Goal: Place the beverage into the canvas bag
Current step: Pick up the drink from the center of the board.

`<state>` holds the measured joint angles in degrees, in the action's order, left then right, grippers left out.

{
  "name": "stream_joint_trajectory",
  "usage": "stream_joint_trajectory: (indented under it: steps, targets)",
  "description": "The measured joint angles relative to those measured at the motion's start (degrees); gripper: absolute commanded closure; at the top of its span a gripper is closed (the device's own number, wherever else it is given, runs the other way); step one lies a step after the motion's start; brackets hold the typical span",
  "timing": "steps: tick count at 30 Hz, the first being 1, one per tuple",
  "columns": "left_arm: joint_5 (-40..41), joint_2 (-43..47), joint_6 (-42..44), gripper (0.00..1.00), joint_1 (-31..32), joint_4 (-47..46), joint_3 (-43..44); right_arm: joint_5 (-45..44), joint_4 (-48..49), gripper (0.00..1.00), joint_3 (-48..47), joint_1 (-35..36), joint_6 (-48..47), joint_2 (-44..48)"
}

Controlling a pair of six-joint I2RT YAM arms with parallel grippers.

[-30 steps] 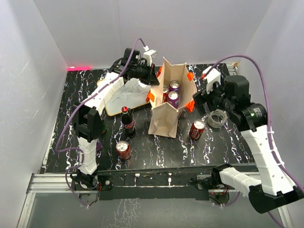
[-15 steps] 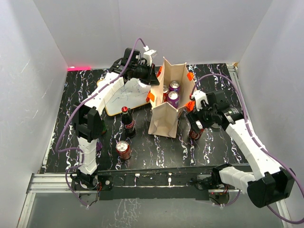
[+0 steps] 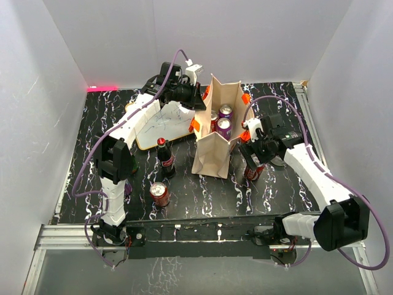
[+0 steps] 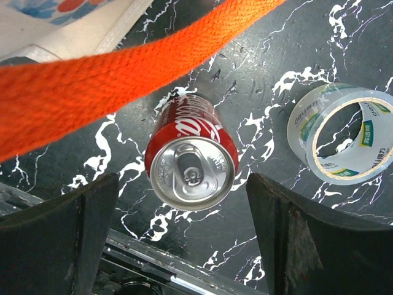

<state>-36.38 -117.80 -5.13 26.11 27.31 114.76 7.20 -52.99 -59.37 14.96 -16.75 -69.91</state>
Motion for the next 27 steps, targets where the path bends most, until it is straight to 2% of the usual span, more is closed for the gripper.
stream_joint_trajectory:
  steps: [14,18,27]
  targets:
    - [0.4,0.0,0.1,1.00,0.0,-0.2,0.0,0.3,5.3,0.16,4.1,-0.5,-6.6,-2.0]
    - [0.4,0.0,0.2,1.00,0.0,-0.2,0.0,1.6,6.9,0.20,4.1,-0.6,-7.3,-3.1]
    - [0.6,0.0,0.5,1.00,0.0,-0.1,0.0,3.5,8.0,0.18,4.2,-1.2,-8.6,-4.0]
